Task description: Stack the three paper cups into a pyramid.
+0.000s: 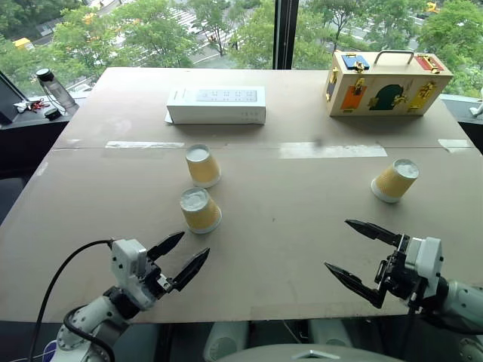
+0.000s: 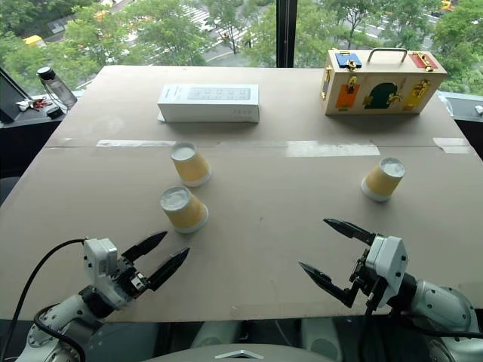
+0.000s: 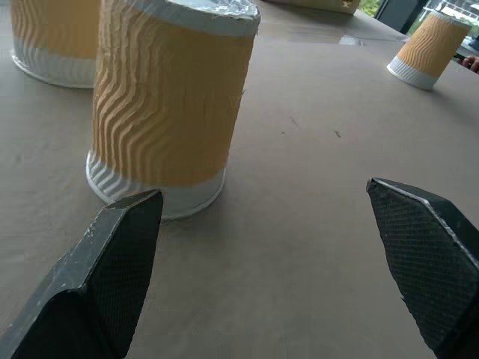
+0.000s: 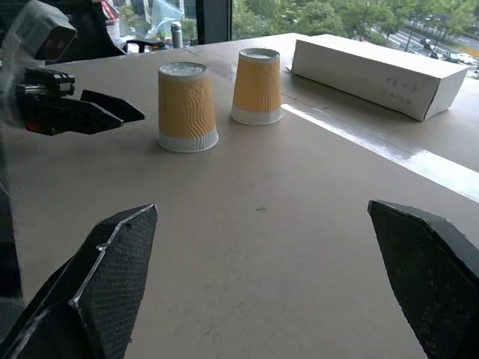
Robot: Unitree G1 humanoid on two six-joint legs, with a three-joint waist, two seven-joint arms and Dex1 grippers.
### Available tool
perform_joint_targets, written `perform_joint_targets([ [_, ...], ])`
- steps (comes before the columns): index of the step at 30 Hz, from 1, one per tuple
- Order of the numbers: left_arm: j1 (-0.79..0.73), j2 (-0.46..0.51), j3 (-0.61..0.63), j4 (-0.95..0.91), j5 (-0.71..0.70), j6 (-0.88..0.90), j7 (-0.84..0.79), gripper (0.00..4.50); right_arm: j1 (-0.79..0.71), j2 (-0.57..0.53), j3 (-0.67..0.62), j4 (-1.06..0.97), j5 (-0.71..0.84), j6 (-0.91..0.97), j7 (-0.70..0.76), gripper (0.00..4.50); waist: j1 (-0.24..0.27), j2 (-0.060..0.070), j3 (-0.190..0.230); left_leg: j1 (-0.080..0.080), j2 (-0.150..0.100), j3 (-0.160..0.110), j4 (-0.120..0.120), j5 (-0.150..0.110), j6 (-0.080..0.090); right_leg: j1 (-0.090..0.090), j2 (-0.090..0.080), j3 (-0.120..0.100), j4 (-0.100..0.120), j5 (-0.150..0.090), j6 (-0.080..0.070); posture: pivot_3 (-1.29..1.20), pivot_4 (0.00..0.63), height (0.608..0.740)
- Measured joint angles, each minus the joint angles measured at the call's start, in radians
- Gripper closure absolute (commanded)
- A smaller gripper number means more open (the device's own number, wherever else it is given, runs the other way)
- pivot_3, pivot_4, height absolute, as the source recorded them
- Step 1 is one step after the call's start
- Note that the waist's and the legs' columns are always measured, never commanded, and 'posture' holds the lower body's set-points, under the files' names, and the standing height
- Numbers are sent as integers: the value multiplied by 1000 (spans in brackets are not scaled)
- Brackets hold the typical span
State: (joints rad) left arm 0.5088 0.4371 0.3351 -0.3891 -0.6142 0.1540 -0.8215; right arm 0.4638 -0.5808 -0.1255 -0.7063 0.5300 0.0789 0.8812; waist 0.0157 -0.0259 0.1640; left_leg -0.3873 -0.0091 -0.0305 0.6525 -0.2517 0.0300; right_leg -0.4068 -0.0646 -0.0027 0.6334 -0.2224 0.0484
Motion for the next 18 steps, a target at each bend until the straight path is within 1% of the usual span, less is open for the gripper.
perform_joint_targets([
  [2, -4, -6, 19, 21, 4, -20, 7, 0, -3, -17, 0, -10, 21, 7, 13, 36, 0, -1, -1, 0, 0, 0, 0, 0, 0, 0, 0, 0, 0, 0, 0, 0, 150, 740],
  [5, -70, 1, 39, 74, 15, -33, 23, 0, -26, -37, 0, -15, 50, 22, 27, 36, 1, -1, -1, 0, 0, -1, 0, 0, 0, 0, 1, -1, 0, 0, 0, 0, 150, 740],
  [6, -111, 17, 49, 88, 16, -33, 26, 0, -39, -39, 0, -19, 63, 26, 29, 36, 1, -2, -2, 0, 0, -2, 0, 0, 0, 0, 1, -2, 0, 0, 0, 0, 150, 740],
  [14, -229, 88, 41, 107, 14, -9, -19, 0, -29, -43, -3, -18, 76, 27, 46, 36, -1, -2, -2, -1, 0, -1, 0, 0, 0, 0, 2, -1, 0, 2, -4, 0, 150, 740],
  [18, -302, 112, 4, 144, 22, 6, -50, 0, -15, -42, -13, -21, 82, 27, 37, 36, 0, -2, -2, -1, -1, -1, 0, 0, 0, 0, 3, -1, 0, 1, -1, 0, 150, 740],
])
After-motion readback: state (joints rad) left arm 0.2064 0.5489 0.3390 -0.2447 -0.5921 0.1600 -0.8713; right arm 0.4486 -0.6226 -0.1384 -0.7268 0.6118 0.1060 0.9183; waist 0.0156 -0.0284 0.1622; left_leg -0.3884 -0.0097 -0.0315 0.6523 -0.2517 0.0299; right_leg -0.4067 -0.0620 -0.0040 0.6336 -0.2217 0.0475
